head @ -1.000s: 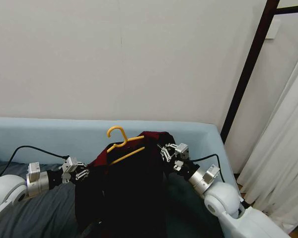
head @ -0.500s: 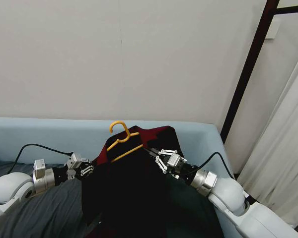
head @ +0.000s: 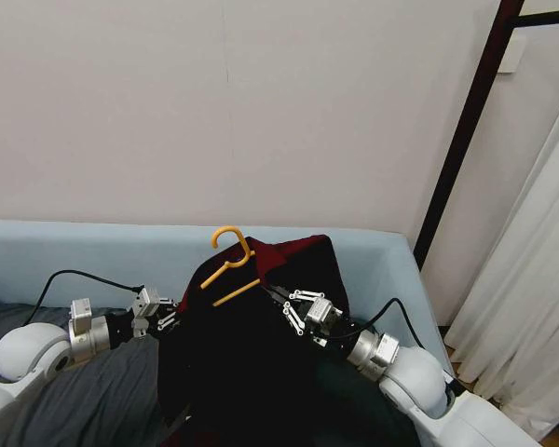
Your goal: Pick up the clothes from the sofa and hang them on the clothes hanger.
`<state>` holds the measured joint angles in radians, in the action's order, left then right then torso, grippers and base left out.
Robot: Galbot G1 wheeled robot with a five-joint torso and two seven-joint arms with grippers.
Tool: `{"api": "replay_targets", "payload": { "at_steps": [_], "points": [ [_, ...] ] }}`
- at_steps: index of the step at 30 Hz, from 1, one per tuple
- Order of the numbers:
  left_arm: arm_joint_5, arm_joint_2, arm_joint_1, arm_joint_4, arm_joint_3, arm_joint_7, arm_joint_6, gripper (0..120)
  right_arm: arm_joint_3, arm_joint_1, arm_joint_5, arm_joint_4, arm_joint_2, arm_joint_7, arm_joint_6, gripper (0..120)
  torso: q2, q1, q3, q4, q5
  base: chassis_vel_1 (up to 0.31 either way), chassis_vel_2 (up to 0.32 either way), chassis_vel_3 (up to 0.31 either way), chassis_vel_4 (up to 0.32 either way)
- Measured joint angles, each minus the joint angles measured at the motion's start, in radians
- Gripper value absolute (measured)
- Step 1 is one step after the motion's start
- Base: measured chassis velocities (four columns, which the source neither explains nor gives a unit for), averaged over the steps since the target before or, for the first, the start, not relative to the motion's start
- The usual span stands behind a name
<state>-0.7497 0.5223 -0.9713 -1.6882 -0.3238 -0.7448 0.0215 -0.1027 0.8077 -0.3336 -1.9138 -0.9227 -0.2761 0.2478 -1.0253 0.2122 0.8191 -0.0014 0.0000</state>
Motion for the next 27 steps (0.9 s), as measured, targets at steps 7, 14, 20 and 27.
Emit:
{"api": "replay_targets", "payload": {
  "at_steps": [7,14,20,27],
  "points": [
    [0.013,-0.009,0.039,0.046,0.019,-0.02,0.0,1,0.01,0.056,0.012,-0.008,0.031,-0.064,0.025,32,0.0,0.0,0.0,0.0,0.0,0.0,0.0,0.0,0.0],
    [0.013,-0.011,0.072,0.071,0.035,-0.032,0.0,1,-0.011,0.115,0.039,-0.019,0.055,-0.051,-0.001,55,0.0,0.0,0.0,-0.0001,0.0,0.0,0.0,0.0,0.0],
    [0.027,-0.02,0.088,0.127,0.035,-0.086,0.017,1,0.057,0.094,-0.143,-0.082,0.101,0.001,-0.056,77,0.0,0.0,0.0,0.0,0.0,0.0,0.0,0.0,0.0],
    [0.028,-0.018,0.135,0.208,0.044,-0.251,0.043,1,0.064,-0.01,-0.383,-0.123,0.215,-0.033,-0.132,98,0.0,0.0,0.0,0.0,-0.0002,0.0,0.0,0.0,0.0]
  ]
}}
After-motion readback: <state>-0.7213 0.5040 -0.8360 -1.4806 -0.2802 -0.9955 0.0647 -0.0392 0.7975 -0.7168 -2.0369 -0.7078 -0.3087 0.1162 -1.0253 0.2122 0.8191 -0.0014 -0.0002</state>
